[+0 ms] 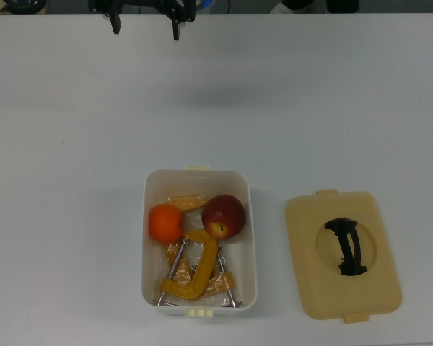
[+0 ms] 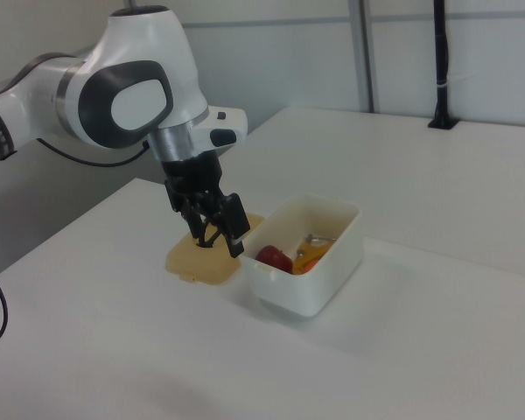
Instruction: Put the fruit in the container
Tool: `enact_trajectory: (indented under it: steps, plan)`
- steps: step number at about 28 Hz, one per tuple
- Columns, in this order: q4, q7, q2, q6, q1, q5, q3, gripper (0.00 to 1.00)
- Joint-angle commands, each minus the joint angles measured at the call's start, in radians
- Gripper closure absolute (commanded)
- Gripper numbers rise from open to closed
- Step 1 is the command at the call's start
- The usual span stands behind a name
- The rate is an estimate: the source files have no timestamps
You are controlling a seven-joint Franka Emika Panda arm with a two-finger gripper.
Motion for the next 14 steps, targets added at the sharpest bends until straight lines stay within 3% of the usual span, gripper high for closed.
enact_trajectory:
  steps: [1,14]
  plan:
    - [-0.006,-0.018,-0.018,-0.005,-0.001,-0.011,-0.012,0.00]
    - [0.005,-0.040,-0.027,-0.030,-0.004,-0.007,-0.031,0.00]
